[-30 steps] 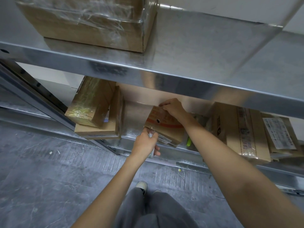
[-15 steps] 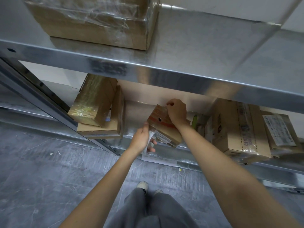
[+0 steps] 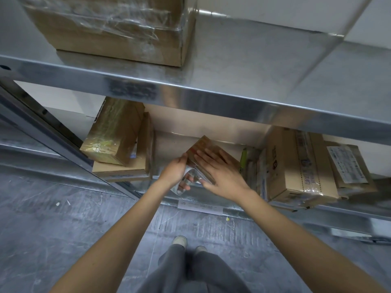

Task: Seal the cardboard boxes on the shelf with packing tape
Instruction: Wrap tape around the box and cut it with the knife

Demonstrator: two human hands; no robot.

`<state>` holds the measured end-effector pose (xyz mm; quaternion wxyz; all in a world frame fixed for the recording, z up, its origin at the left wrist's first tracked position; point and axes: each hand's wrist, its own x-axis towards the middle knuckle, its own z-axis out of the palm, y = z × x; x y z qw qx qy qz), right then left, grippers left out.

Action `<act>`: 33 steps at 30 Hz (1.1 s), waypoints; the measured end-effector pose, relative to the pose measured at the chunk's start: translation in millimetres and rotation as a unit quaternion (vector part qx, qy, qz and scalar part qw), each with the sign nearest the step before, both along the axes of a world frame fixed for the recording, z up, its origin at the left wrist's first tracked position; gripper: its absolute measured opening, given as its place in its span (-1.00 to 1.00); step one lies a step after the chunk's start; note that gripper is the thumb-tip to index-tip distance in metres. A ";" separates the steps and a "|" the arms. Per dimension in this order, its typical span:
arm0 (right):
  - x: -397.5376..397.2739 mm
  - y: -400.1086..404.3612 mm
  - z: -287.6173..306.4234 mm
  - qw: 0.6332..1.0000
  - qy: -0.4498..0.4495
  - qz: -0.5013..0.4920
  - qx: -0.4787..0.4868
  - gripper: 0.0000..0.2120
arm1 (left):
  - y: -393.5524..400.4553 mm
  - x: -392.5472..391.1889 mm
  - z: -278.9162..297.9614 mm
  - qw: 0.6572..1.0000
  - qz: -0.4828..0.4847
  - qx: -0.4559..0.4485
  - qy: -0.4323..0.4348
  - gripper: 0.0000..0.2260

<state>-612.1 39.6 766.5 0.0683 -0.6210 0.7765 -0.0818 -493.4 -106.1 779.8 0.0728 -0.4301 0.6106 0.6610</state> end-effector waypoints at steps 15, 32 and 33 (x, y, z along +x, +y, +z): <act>2.8 -27.3 20.3 0.967 -0.076 -0.238 0.052 0.03 | 2.1 0.2 1.2 0.994 0.003 -0.108 -0.014 -0.42; 8.8 -20.2 -6.7 0.781 -0.472 -0.384 -0.139 -0.19 | 26.5 1.8 4.6 0.945 0.273 -0.124 0.131 -0.84; 11.8 -18.9 -10.2 0.772 -0.476 -0.393 -0.152 -0.21 | 25.9 -3.5 6.0 0.949 0.240 -0.173 0.108 -0.86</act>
